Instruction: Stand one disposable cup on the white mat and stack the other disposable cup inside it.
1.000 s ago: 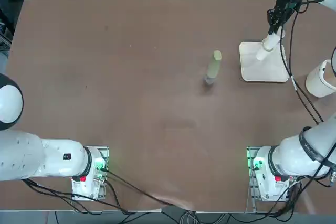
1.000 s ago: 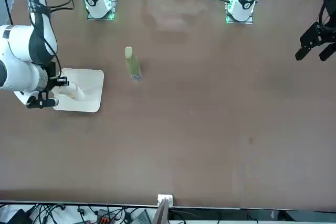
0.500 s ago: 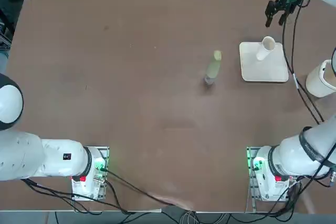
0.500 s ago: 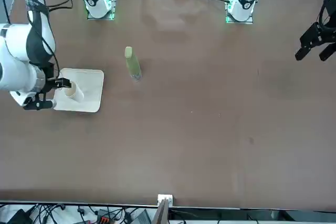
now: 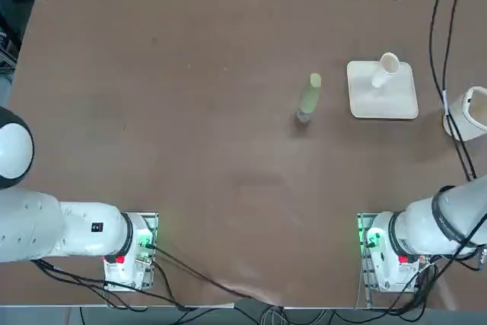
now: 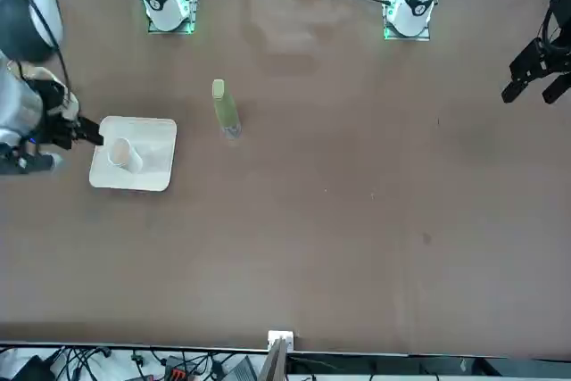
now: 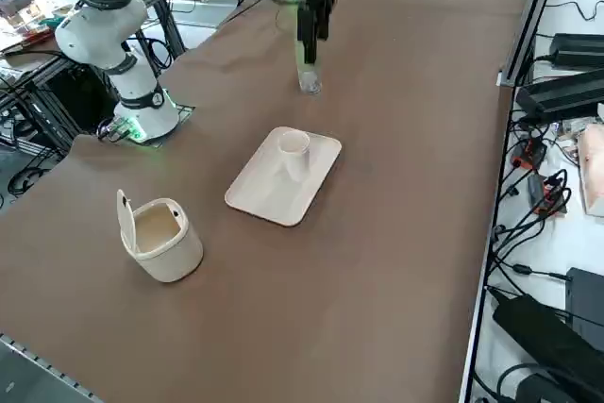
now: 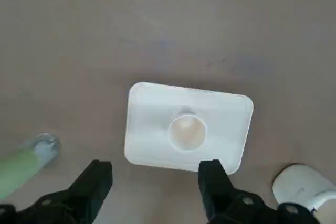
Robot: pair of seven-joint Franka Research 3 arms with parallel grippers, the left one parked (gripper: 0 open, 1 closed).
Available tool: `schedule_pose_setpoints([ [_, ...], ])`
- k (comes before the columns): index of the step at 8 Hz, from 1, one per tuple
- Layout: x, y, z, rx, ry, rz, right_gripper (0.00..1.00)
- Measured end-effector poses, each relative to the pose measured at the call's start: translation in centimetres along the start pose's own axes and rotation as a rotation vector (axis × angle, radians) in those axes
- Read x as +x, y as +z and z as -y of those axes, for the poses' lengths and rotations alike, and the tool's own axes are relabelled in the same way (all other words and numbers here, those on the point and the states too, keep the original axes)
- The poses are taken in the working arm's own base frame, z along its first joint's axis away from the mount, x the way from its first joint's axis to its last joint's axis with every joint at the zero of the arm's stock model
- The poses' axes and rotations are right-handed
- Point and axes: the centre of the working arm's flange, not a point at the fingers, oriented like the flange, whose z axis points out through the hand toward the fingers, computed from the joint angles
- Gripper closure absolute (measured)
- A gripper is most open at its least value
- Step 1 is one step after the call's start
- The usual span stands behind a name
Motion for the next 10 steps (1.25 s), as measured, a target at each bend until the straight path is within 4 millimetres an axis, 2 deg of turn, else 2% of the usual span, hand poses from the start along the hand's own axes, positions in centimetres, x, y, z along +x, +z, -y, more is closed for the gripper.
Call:
schedule_pose_setpoints([
  [2, -2.5, -5.7, 0.2, 0.01, 0.003, 0.028, 0.0],
  [4, -4.9, -8.9, 0.2, 0.009, 0.008, 0.022, 0.0],
  [6, -7.7, -9.8, 0.1, 0.007, 0.017, -0.014, 0.0],
  [8, -10.3, -8.9, 0.1, 0.007, 0.02, -0.023, 0.0],
  [10, -11.2, -8.6, 0.2, 0.006, 0.022, -0.03, 0.0],
])
